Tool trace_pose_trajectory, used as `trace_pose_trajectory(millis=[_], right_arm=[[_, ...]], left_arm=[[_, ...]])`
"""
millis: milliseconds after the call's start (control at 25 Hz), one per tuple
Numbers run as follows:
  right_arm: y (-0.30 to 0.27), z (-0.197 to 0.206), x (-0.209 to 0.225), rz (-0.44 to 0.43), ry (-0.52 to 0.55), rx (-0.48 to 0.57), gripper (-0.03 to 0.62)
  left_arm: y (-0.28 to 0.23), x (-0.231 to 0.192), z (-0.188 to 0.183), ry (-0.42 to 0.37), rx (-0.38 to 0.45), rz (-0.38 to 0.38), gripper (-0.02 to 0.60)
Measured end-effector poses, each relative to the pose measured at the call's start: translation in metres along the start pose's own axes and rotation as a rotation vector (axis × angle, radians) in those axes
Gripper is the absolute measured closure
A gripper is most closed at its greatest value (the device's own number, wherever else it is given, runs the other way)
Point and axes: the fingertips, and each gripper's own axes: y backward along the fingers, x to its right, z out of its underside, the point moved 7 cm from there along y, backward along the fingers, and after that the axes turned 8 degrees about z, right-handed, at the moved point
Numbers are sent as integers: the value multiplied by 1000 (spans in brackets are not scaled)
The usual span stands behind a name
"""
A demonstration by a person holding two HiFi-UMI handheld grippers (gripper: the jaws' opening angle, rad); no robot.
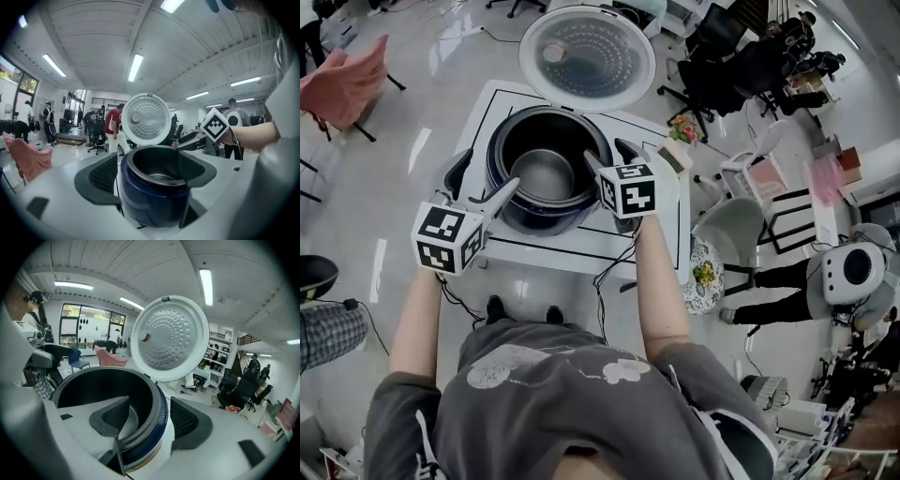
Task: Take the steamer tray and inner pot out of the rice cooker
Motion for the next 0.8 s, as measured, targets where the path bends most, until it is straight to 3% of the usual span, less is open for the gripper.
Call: trace_pose_trajectory(millis=[280, 600, 800], right_arm=[[-34, 11, -9, 5, 163, -148, 306], [-52, 8, -18, 95, 340, -269, 330], [-61, 12, -7, 154, 335, -323, 397]], left_arm=[[-5, -20, 5, 5, 10, 24, 181], [-9, -45, 9, 13, 13, 53, 179], [-21, -52, 9, 18, 19, 71, 179]])
